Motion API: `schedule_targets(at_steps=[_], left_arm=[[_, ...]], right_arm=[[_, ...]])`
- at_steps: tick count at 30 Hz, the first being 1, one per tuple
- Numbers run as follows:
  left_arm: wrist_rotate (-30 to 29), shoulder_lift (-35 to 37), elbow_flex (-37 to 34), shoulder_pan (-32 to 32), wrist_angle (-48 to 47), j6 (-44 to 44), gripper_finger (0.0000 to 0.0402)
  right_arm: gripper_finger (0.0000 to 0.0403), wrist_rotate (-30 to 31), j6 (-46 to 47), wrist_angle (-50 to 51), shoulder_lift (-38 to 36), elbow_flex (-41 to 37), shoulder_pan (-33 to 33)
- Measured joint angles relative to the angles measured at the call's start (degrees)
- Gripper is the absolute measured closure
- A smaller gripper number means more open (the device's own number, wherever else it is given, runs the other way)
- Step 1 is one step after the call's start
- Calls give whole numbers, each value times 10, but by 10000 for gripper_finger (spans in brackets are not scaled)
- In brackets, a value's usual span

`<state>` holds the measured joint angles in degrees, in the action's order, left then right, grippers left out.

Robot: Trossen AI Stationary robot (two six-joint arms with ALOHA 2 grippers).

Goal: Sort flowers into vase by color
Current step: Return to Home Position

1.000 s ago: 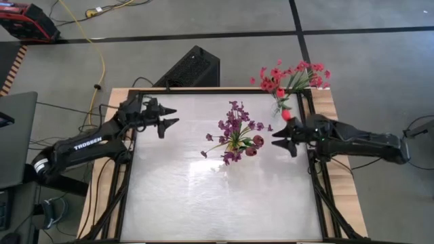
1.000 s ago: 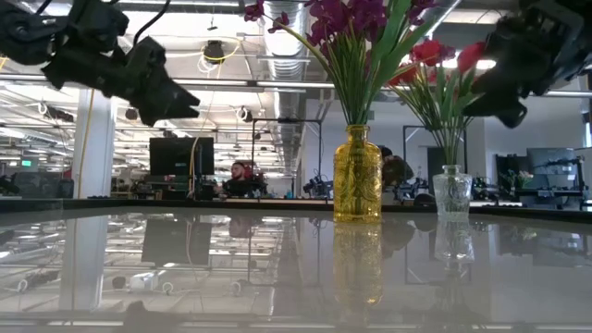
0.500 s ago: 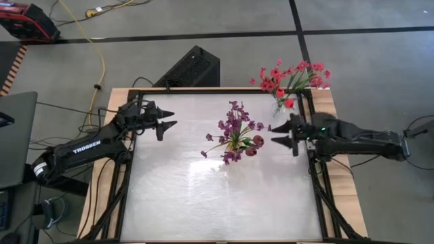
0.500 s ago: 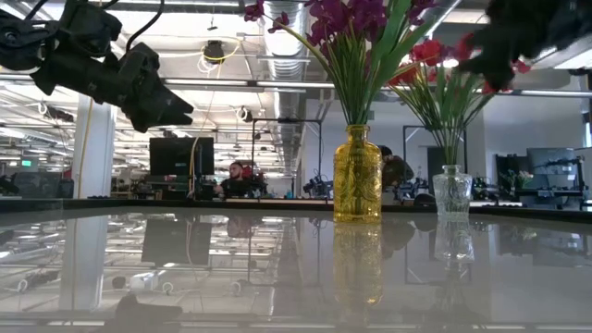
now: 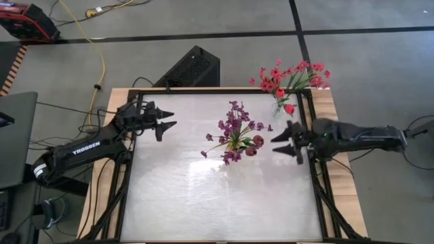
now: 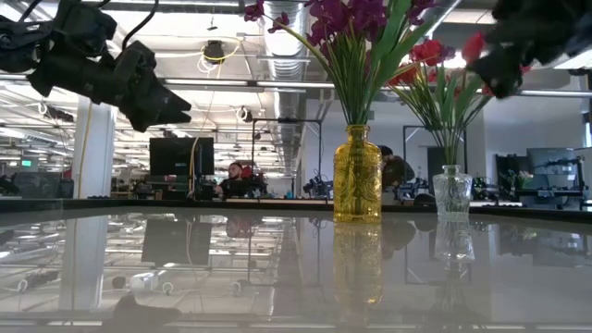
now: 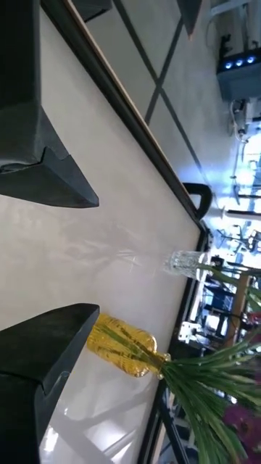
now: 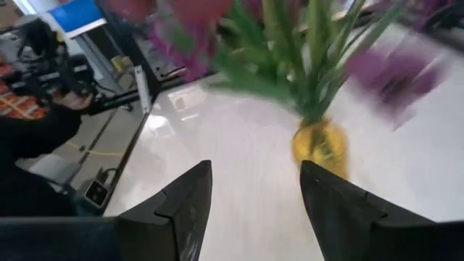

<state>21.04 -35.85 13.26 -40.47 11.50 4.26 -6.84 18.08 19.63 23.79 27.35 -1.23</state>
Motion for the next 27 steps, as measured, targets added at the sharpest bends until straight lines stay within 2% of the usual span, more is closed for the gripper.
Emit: schedule_targets(at_steps=[3,7,11,13,16,20,24,27], left_arm=[[2,17,-21,0,13,1,184],[-12,45,-58,0,31,4,184],[-24,71,-91,0,45,-7,184],[-23,84,-110,0,56,-6,184],[-24,99,-127,0,67,-7,184],[-24,113,-126,0,58,-14,184],[-24,123,-126,-1,48,-1,184],[-24,123,-127,-1,27,8,184]], right_arm=[[176,36,15,-78,-3,-70,54],[196,120,15,-144,-4,-141,117],[231,219,10,-166,-7,-194,150],[253,244,7,-199,-7,-227,151],[291,235,-13,-258,-13,-266,135],[341,225,-25,-240,-29,-269,84],[379,144,-52,-224,-44,-269,7],[387,72,-80,-212,-53,-269,-62]])
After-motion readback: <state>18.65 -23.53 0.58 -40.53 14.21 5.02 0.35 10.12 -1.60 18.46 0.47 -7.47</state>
